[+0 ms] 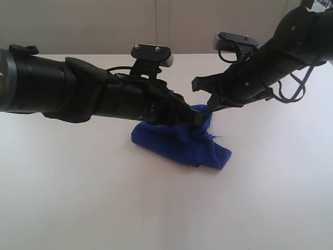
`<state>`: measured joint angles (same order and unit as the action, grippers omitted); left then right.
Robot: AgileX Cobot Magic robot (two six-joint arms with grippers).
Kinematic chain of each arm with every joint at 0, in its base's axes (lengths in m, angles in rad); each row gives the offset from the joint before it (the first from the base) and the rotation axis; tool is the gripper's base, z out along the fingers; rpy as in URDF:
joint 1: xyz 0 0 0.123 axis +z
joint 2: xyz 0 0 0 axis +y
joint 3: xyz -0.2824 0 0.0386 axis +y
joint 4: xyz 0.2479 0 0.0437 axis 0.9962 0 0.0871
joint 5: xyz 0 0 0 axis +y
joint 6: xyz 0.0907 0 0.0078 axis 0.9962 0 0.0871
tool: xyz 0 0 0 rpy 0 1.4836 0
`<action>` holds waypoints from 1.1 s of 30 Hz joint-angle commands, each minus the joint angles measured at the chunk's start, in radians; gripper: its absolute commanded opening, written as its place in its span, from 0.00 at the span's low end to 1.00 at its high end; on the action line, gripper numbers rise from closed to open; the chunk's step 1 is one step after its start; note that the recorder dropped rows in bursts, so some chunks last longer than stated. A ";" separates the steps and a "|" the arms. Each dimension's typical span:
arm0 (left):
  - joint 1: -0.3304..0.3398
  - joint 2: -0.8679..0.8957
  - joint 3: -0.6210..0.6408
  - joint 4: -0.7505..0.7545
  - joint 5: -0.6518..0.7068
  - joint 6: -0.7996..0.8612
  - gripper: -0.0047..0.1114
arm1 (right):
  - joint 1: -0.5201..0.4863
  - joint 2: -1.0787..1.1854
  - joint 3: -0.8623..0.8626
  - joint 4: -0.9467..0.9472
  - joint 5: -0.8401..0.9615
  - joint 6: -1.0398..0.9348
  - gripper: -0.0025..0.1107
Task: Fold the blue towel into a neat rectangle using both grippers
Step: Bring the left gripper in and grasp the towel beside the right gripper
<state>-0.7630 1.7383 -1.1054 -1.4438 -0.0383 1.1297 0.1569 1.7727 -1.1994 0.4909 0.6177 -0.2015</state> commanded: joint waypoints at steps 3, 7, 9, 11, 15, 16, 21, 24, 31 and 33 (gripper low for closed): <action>-0.005 0.022 -0.004 0.002 -0.082 -0.009 0.48 | -0.008 -0.001 0.004 0.001 0.001 -0.002 0.02; -0.005 0.064 -0.026 0.002 -0.062 -0.017 0.55 | -0.008 -0.001 0.004 0.001 0.001 -0.004 0.02; -0.005 0.085 -0.051 0.002 -0.048 -0.017 0.58 | -0.008 -0.001 0.004 0.001 0.001 -0.004 0.02; -0.005 0.096 -0.075 0.002 -0.048 -0.017 0.59 | -0.008 -0.001 0.004 0.001 0.005 -0.015 0.02; -0.005 0.102 -0.100 0.002 -0.050 -0.017 0.58 | -0.008 -0.001 0.004 0.001 0.006 -0.021 0.02; -0.005 0.102 -0.099 0.002 -0.052 -0.008 0.58 | -0.008 -0.001 0.004 0.001 0.006 -0.023 0.02; -0.005 0.139 -0.099 0.002 -0.077 0.013 0.58 | -0.008 -0.001 0.004 0.001 0.006 -0.023 0.02; -0.005 0.154 -0.099 0.002 -0.079 0.026 0.58 | -0.008 -0.001 0.004 0.001 0.006 -0.023 0.02; -0.005 0.134 -0.089 0.002 -0.109 0.082 0.51 | -0.008 -0.001 0.004 0.001 0.006 -0.029 0.02; -0.005 0.124 -0.081 0.002 -0.106 0.082 0.51 | -0.008 -0.001 0.004 0.001 0.006 -0.029 0.02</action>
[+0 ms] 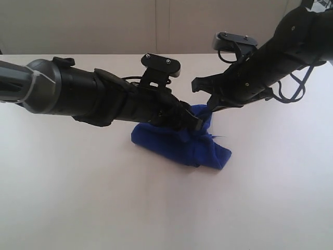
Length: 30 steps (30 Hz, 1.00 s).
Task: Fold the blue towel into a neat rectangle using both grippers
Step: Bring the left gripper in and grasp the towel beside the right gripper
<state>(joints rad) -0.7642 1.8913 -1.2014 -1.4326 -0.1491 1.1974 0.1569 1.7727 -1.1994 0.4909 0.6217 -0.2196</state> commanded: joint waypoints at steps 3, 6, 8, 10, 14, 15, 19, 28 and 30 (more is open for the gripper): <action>-0.004 -0.038 0.042 -0.009 -0.005 0.028 0.51 | -0.008 -0.001 0.004 0.001 0.002 -0.011 0.02; -0.004 -0.042 0.074 -0.035 -0.005 0.038 0.51 | -0.008 -0.001 0.004 0.001 -0.001 -0.011 0.02; -0.004 -0.042 0.085 -0.040 -0.005 0.038 0.51 | -0.008 -0.001 0.004 0.001 -0.001 -0.011 0.02; -0.004 -0.042 0.093 -0.052 -0.005 0.038 0.51 | -0.008 -0.001 0.004 0.001 -0.001 -0.011 0.02; -0.004 -0.048 0.096 -0.059 -0.008 0.038 0.51 | -0.008 -0.001 0.004 0.001 -0.001 -0.011 0.02; -0.004 -0.050 0.096 -0.065 -0.008 0.038 0.51 | -0.008 -0.001 0.004 0.001 -0.001 -0.011 0.02; -0.004 -0.066 0.097 -0.067 -0.008 0.039 0.41 | -0.008 -0.001 0.004 0.001 -0.005 -0.012 0.02; -0.004 -0.123 0.129 -0.067 -0.008 0.042 0.04 | -0.008 -0.001 0.004 0.001 -0.006 -0.013 0.02; -0.004 -0.127 0.129 -0.067 -0.012 0.042 0.04 | -0.008 -0.001 0.004 0.001 -0.005 -0.023 0.02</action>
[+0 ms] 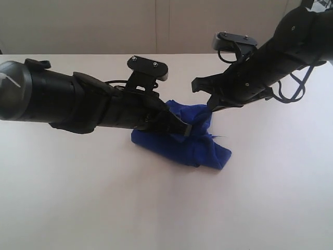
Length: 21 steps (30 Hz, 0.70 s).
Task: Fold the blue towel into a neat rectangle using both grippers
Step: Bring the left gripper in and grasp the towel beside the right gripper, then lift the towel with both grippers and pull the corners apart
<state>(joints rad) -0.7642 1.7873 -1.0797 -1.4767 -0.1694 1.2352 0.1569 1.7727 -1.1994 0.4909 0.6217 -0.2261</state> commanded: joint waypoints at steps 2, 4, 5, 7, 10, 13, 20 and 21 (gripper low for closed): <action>-0.004 -0.025 0.007 -0.023 0.006 0.004 0.04 | -0.008 -0.001 0.004 0.001 -0.007 -0.028 0.02; -0.004 -0.027 0.007 -0.023 0.006 0.021 0.04 | -0.008 -0.001 0.004 -0.003 -0.007 -0.048 0.02; -0.004 -0.032 0.007 -0.023 0.009 0.037 0.04 | -0.008 -0.001 0.004 -0.007 -0.007 -0.059 0.02; -0.004 -0.054 0.007 -0.023 0.020 0.088 0.04 | -0.008 -0.010 0.004 -0.028 -0.007 -0.073 0.02; -0.004 -0.110 0.009 -0.026 0.025 0.130 0.04 | -0.008 -0.038 0.004 -0.071 -0.009 -0.074 0.02; -0.004 -0.188 0.009 -0.050 0.025 0.135 0.04 | -0.008 -0.082 0.004 -0.119 -0.009 -0.074 0.02; -0.004 -0.395 0.054 -0.110 -0.006 0.249 0.04 | -0.008 -0.199 0.004 -0.239 0.050 -0.074 0.02; -0.004 -0.429 0.069 -0.139 -0.022 0.283 0.04 | -0.008 -0.218 0.004 -0.247 0.062 -0.074 0.02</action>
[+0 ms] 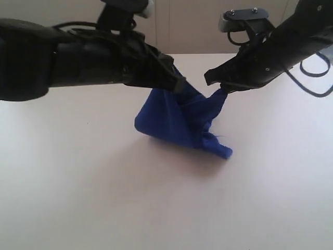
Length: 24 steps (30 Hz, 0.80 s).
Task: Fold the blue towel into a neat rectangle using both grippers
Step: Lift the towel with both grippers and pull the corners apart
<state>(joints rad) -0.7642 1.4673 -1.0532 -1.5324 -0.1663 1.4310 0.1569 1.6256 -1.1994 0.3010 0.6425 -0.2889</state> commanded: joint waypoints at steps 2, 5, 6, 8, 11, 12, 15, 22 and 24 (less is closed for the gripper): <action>-0.004 -0.175 0.078 -0.182 -0.077 0.191 0.04 | -0.008 -0.105 0.004 -0.067 0.064 -0.011 0.02; -0.004 -0.277 0.132 -0.212 -0.214 0.327 0.04 | -0.008 -0.164 0.004 -0.077 0.109 -0.011 0.02; -0.004 -0.306 0.148 -0.212 -0.242 0.346 0.04 | -0.008 -0.184 0.004 -0.082 0.126 -0.011 0.02; -0.004 -0.372 0.180 -0.212 -0.299 0.368 0.04 | -0.008 -0.219 0.004 -0.088 0.152 -0.011 0.02; -0.004 -0.458 0.205 -0.212 -0.354 0.394 0.04 | -0.008 -0.274 0.004 -0.093 0.181 -0.011 0.02; -0.004 -0.486 0.214 -0.212 -0.365 0.402 0.04 | -0.008 -0.293 0.004 -0.096 0.193 -0.011 0.02; -0.004 -0.558 0.232 -0.212 -0.389 0.407 0.04 | -0.008 -0.348 0.004 -0.123 0.241 -0.022 0.02; -0.004 -0.643 0.266 -0.212 -0.467 0.409 0.04 | -0.008 -0.436 0.004 -0.319 0.302 0.021 0.02; -0.004 -0.641 0.278 -0.212 -0.491 0.428 0.04 | -0.008 -0.446 0.004 -0.361 0.300 0.063 0.02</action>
<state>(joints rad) -0.7651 0.8340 -0.7896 -1.7236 -0.6256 1.8412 0.1569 1.1992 -1.1994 0.0125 0.9383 -0.2732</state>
